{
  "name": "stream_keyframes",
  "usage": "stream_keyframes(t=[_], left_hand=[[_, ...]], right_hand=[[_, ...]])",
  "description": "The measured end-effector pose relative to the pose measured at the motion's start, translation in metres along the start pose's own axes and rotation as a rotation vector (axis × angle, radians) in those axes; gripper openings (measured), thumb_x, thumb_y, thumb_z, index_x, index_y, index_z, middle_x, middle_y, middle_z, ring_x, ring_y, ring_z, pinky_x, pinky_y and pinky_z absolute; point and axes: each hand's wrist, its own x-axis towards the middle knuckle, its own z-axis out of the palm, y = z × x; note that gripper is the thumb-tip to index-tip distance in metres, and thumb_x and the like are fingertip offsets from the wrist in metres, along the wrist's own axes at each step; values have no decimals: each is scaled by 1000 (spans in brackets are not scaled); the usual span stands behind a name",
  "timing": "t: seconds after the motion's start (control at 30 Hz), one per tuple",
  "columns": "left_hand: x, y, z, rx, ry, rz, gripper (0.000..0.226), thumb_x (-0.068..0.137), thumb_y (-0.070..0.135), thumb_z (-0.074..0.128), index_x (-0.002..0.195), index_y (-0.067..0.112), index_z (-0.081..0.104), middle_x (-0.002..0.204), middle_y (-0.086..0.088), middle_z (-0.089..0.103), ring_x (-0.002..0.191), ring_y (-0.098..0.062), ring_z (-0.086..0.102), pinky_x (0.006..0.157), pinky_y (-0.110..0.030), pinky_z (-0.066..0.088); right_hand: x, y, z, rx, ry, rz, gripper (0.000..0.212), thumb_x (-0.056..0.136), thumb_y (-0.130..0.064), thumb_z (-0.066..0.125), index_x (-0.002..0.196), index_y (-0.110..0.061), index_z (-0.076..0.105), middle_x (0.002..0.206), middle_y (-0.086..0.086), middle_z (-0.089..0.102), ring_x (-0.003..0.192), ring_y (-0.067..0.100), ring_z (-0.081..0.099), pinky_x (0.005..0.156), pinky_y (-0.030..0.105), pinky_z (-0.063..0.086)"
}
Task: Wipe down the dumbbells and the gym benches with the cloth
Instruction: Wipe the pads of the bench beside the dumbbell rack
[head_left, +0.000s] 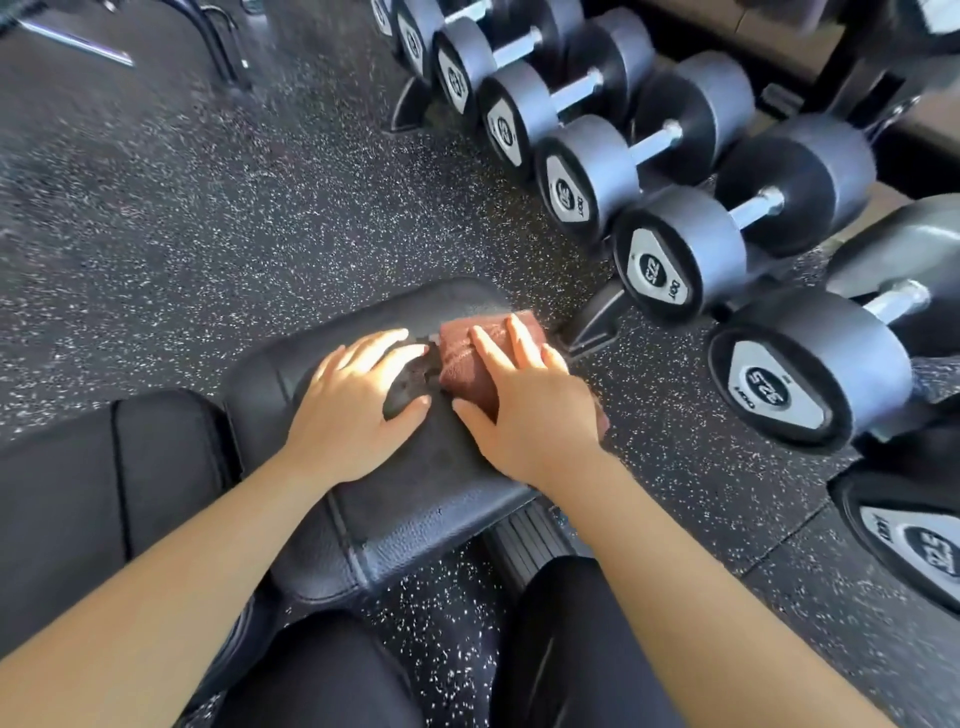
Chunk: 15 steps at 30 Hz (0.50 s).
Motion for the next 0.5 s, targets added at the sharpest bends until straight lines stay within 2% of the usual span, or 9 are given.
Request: stream_keyframes(t=[0.1, 0.23, 0.4, 0.5], left_hand=[[0, 1, -1, -12, 4, -6, 56, 82, 53, 40, 134, 32, 43, 146, 7, 38, 137, -16, 30, 113, -43, 21], [1, 1, -1, -23, 18, 0, 59, 79, 56, 35, 133, 32, 44, 146, 7, 38, 136, -16, 31, 113, -44, 23], [1, -2, 3, -40, 54, -41, 63, 81, 58, 36, 137, 28, 41, 148, 6, 36, 139, -15, 26, 114, -47, 15], [1, -2, 3, -34, 65, -91, 63, 82, 55, 40, 138, 26, 39, 148, 6, 35, 139, -15, 26, 115, -50, 15]], right_hand=[[-17, 3, 3, 18, 17, -13, 69, 88, -60, 40, 147, -38, 13, 159, 3, 12, 139, 35, 23, 100, 49, 37], [5, -1, 2, 46, 25, 28, 61, 92, -56, 37, 146, -39, 17, 158, 1, 14, 138, 36, 23, 102, 50, 35], [30, -3, -1, 90, -9, 68, 61, 94, -53, 38, 147, -33, 18, 159, 4, 10, 136, 36, 24, 105, 49, 33], [18, -2, -1, 48, 35, 32, 63, 92, -58, 38, 148, -34, 21, 158, 5, 17, 135, 36, 30, 100, 46, 39]])
